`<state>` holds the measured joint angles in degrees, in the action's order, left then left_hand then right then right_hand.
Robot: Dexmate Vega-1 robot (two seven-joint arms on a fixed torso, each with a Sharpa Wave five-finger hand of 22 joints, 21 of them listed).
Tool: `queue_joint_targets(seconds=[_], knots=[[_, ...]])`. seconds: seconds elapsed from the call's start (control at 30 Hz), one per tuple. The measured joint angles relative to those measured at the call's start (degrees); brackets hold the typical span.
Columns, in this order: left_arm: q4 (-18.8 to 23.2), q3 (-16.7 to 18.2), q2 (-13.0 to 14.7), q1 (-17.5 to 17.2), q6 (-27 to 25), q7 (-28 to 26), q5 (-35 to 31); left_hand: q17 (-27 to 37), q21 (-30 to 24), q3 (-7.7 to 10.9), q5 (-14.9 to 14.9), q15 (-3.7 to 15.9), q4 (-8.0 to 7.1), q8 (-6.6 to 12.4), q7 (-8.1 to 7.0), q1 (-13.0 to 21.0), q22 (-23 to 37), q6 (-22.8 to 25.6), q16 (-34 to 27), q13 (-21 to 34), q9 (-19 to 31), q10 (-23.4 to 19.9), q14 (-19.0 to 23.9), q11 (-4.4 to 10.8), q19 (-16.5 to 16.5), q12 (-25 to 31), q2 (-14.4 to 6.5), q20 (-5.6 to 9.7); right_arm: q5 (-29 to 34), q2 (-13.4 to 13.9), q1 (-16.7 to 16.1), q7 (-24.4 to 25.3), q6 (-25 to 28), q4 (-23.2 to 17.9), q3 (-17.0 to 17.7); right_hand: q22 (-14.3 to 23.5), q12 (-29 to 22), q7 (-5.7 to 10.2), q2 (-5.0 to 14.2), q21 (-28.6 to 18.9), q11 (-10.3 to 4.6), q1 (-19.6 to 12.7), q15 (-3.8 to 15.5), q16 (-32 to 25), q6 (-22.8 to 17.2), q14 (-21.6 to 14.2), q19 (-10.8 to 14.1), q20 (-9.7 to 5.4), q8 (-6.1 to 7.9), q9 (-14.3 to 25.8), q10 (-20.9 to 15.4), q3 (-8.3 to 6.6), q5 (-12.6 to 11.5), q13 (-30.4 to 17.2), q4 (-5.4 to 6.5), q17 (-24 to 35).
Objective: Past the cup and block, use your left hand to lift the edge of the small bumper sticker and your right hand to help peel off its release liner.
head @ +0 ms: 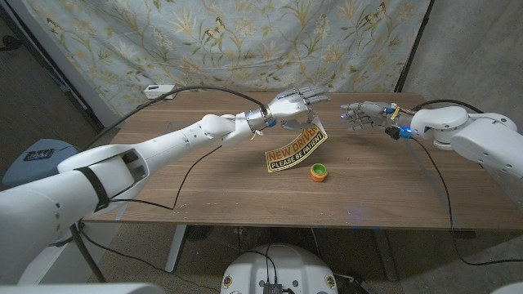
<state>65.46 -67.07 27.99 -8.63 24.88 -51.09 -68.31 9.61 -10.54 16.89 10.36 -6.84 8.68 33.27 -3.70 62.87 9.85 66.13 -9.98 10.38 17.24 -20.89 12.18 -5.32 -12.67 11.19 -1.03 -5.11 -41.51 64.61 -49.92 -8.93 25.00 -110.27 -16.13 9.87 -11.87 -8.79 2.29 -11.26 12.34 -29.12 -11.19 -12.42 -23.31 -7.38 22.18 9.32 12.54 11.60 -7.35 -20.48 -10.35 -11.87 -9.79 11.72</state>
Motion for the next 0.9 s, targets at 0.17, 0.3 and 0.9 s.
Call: queue_joint_targets(seconds=[0.17, 0.3, 0.9], knots=[[-2.36, -1.37, -1.11, 1.23, 0.17, -0.72, -0.04, 0.0, 0.0, 0.0, 0.0, 0.31, 0.0, 0.0, 0.0, -0.23, 0.0, 0.0, 0.0, 0.0, 0.0, -0.31, 0.31, 0.31, 0.0, 0.0, 0.23, 0.0, -0.01, 0.0, 0.63, -1.66, 0.75, 0.28, -0.44, 0.0, 0.0, 0.0, -0.22, 0.0, 0.03, -0.22, -0.3, 0.0, 0.0, 0.3, -0.32, 0.32, -0.05, 0.28, 0.03, 0.0, 0.0, -0.01, 0.0, 0.0], [-4.69, -2.64, -2.27, 2.36, 1.39, -3.8, -0.06, 0.0, 0.0, 0.0, 0.0, 0.31, 0.0, 0.0, 0.0, -0.23, 0.0, 0.0, 0.0, 0.0, -0.25, -0.31, 0.31, 0.31, 0.0, 0.0, 0.23, 0.0, 0.18, -0.37, 3.17, -2.97, 1.4, 1.45, -2.3, 0.0, 0.0, 0.0, -0.22, 0.0, 0.03, -0.22, -0.3, 0.0, 0.0, 0.3, -0.32, 0.32, -0.05, 0.28, 0.03, 0.0, 0.0, -0.01, 0.0, 0.0], [-12.53, -7.51, -6.24, 6.01, 3.72, -9.34, 1.52, 0.01, 0.0, -0.24, 0.0, 0.61, -0.24, -0.07, 0.01, -0.23, 0.01, -0.01, -0.22, 0.01, -0.3, -0.62, 0.62, 0.62, -0.01, 0.0, 0.23, 0.0, 1.13, -1.69, 6.88, -6.0, 3.07, 2.89, -5.27, 0.0, 0.0, 0.01, 0.0, 0.0, 0.12, -1.96, -0.29, 0.44, -0.91, 0.3, -0.32, 0.3, 0.19, 0.54, 0.55, -0.01, 0.0, 0.0, 0.01, 0.01]])
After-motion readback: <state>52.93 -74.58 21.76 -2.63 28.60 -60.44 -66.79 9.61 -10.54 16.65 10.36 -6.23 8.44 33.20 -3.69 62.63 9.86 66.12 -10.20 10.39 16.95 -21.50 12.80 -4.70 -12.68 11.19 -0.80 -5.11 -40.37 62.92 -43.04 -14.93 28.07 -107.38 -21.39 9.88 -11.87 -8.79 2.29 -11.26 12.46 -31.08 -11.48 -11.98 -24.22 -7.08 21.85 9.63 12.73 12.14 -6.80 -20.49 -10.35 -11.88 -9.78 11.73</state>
